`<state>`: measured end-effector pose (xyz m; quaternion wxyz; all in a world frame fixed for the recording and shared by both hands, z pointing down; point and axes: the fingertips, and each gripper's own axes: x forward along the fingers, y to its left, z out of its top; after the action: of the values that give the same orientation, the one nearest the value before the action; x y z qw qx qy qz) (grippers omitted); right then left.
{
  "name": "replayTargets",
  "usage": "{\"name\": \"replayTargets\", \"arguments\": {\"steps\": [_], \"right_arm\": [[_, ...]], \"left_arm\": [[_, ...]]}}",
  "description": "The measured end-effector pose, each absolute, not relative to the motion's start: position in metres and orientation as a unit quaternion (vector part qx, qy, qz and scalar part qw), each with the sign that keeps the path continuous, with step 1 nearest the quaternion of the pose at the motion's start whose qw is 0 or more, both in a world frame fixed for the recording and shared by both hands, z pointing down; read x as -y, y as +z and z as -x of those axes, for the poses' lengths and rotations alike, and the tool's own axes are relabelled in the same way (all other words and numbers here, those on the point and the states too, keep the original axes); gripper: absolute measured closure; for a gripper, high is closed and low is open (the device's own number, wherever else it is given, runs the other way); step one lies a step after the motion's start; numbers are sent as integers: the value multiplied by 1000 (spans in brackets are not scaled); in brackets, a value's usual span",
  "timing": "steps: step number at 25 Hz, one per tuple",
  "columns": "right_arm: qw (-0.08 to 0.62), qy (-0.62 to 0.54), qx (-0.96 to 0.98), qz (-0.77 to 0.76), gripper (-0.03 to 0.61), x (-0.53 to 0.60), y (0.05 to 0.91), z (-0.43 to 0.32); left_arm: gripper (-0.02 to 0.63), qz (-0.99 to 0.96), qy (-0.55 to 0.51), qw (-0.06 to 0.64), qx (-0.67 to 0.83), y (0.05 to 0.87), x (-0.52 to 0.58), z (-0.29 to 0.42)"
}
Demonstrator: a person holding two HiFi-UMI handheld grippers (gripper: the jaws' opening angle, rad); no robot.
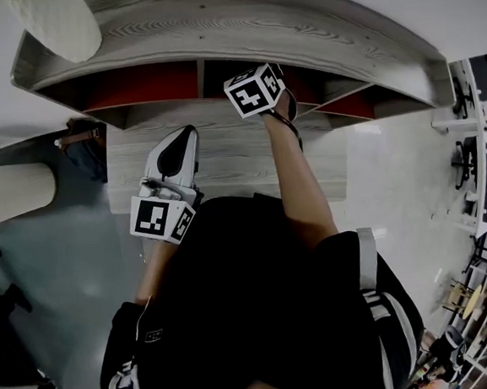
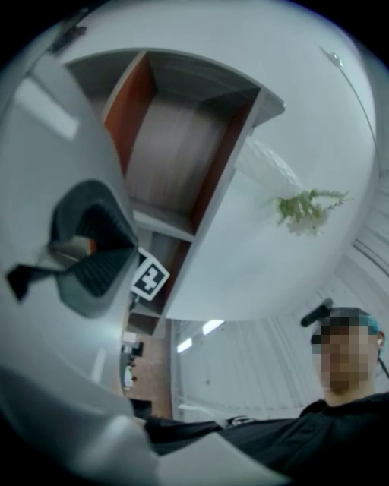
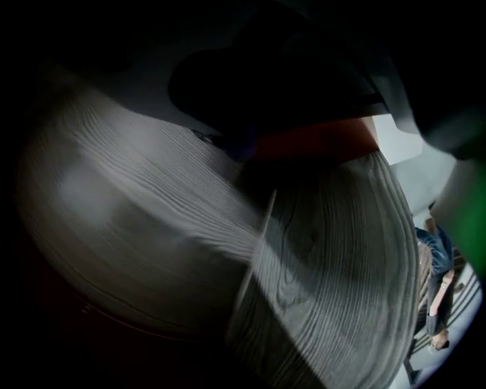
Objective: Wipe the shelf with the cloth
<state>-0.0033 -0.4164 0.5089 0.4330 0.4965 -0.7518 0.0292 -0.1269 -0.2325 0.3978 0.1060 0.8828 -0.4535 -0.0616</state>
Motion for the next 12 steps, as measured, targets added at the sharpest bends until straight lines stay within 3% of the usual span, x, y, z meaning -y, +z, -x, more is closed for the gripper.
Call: {"name": "replayTargets", "arguments": {"steps": [12], "right_arm": [[433, -21, 802, -410, 523, 410, 508, 66]], "left_arm": [[609, -867, -59, 112, 481, 404, 226, 146]]}}
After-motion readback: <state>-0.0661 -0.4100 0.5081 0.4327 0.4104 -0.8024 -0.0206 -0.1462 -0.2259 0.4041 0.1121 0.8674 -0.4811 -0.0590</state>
